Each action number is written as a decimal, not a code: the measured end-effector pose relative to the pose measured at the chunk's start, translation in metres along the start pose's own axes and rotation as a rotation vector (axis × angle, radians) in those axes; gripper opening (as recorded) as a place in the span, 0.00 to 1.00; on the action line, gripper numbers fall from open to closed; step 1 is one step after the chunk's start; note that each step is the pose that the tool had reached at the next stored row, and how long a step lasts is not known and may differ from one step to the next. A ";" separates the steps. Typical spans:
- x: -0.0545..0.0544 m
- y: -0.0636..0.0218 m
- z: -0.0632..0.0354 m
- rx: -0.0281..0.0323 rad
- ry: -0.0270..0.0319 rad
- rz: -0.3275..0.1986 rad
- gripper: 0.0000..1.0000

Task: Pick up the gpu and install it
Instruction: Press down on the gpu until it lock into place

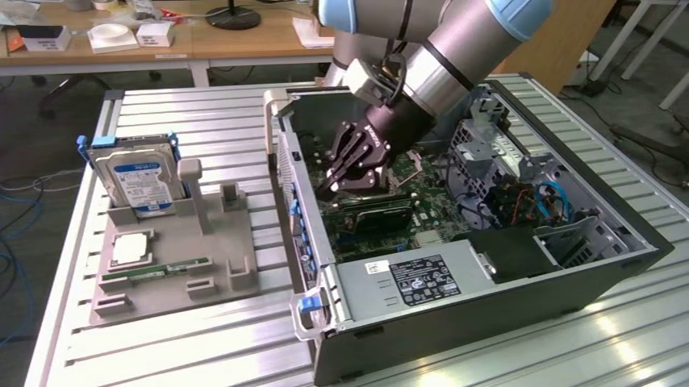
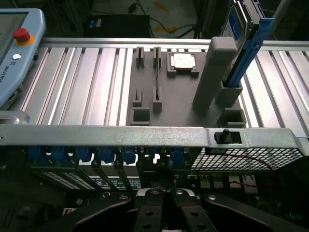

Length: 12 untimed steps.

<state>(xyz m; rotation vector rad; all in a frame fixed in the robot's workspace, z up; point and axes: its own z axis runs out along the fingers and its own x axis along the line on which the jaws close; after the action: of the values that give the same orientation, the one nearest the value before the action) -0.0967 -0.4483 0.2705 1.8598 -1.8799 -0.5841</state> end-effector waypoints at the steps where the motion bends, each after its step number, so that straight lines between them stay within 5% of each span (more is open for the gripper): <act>1: 0.000 -0.0001 0.0004 -0.0008 0.0001 0.000 0.10; 12: 0.001 -0.0044 0.0095 -0.0185 0.0063 0.000 0.10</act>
<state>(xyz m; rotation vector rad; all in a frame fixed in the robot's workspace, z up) -0.0986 -0.4495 0.2603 1.8481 -1.8641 -0.5932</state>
